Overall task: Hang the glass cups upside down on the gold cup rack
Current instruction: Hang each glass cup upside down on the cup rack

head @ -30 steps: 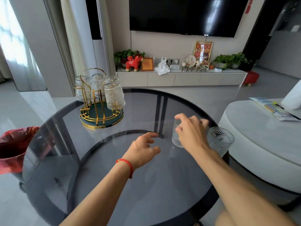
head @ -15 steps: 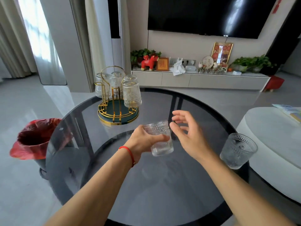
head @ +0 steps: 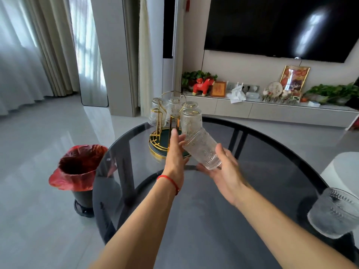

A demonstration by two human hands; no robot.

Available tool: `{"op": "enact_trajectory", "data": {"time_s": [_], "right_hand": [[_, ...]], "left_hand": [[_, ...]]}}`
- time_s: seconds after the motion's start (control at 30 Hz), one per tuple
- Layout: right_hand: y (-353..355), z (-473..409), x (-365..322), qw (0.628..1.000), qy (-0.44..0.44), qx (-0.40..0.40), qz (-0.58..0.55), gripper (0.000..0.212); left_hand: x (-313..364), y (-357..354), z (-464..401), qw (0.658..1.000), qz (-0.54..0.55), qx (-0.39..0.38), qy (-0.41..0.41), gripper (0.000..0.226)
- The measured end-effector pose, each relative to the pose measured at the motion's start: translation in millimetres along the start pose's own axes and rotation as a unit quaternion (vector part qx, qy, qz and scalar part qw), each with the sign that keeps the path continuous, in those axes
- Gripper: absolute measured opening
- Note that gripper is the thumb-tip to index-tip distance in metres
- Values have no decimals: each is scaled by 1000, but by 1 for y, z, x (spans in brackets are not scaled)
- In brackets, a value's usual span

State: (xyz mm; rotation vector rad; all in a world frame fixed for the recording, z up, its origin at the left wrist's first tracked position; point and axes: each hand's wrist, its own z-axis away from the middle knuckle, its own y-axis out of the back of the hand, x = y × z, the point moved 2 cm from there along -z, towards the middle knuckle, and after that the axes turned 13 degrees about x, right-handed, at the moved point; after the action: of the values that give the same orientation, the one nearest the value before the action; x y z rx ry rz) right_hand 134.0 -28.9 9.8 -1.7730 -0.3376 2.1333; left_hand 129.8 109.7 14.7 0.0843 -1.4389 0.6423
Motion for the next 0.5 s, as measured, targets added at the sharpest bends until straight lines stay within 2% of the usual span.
{"op": "enact_trajectory", "data": {"time_s": [0.03,0.1,0.17,0.23,0.33,0.4,0.5], "right_hand": [[-3,-6,-3,1000,12,15,16,46],[-12,-16,-9,998,29,20,57,43],[-23,-22,-18,992,75,6,106,39],[-34,-26,-32,979,140,13,150,41],[-60,-34,-60,939,253,49,226,52],[-81,-38,-79,906,323,55,268,58],[-119,-47,-95,885,373,45,276,68]], "left_hand": [[-1,5,-7,1000,-2,23,-10,58],[-6,17,-19,989,-120,42,-82,54],[-18,28,-30,955,-244,45,-163,42],[-32,32,-43,913,-353,17,-206,37],[-44,33,-53,833,-500,-11,-237,55],[-46,31,-54,785,-562,-16,-262,65],[-39,28,-51,764,-584,-8,-273,64]]}}
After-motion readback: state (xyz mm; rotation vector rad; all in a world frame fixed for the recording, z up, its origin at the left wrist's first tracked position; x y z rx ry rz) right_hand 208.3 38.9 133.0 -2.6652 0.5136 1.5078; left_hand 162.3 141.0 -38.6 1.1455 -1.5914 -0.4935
